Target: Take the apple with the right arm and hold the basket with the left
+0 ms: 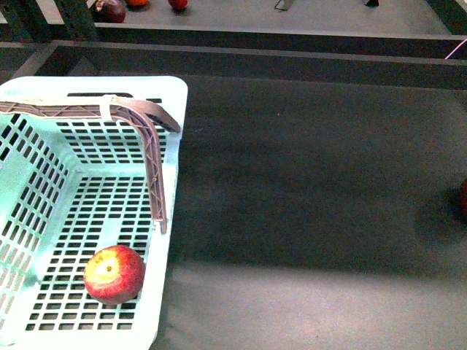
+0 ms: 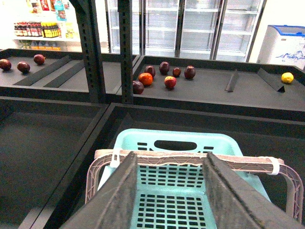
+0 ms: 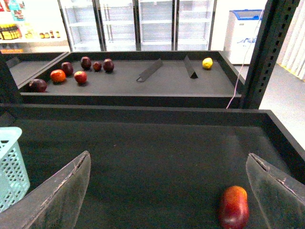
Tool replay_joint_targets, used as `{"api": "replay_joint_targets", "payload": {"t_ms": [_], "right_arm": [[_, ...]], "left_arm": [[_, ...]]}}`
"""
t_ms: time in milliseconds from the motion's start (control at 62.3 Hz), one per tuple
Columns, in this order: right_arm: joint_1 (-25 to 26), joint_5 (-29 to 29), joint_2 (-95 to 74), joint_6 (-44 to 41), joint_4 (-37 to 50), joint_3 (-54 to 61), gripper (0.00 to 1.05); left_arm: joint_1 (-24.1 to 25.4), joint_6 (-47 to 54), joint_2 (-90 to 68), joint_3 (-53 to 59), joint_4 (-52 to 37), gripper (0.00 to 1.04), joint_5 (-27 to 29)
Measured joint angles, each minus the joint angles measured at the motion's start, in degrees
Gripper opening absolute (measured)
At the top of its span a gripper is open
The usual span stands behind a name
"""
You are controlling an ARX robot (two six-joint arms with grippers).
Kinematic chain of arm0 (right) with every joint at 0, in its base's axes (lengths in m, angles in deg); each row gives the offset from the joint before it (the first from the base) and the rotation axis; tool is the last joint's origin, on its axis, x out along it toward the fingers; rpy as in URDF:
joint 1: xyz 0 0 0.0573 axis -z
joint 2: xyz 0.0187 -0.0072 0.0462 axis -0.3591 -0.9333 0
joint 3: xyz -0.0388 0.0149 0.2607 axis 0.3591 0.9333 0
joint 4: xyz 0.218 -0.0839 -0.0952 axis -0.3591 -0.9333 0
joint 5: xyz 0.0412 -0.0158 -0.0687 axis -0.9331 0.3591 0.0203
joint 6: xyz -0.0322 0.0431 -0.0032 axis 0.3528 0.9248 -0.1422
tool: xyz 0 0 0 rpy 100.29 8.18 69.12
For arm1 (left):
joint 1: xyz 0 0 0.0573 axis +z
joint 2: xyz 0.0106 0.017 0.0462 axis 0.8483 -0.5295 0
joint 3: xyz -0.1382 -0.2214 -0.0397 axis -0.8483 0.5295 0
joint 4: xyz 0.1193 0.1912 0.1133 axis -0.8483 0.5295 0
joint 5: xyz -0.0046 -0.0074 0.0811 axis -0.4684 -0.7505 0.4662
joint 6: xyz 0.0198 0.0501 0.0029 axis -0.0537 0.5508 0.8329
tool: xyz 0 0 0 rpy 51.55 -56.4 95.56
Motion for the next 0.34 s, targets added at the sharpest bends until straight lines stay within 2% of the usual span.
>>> {"api": "replay_joint_targets", "payload": {"t_ms": [128, 241, 337], "right_arm": [[0.00, 0.00, 0.00, 0.00, 0.00, 0.00, 0.96], [0.00, 0.00, 0.00, 0.00, 0.00, 0.00, 0.96], [0.00, 0.00, 0.00, 0.00, 0.00, 0.00, 0.96]], "left_arm": [[0.00, 0.00, 0.00, 0.00, 0.00, 0.72, 0.00], [0.00, 0.00, 0.00, 0.00, 0.00, 0.98, 0.00], [0.00, 0.09, 0.00, 0.00, 0.00, 0.97, 0.00]]}}
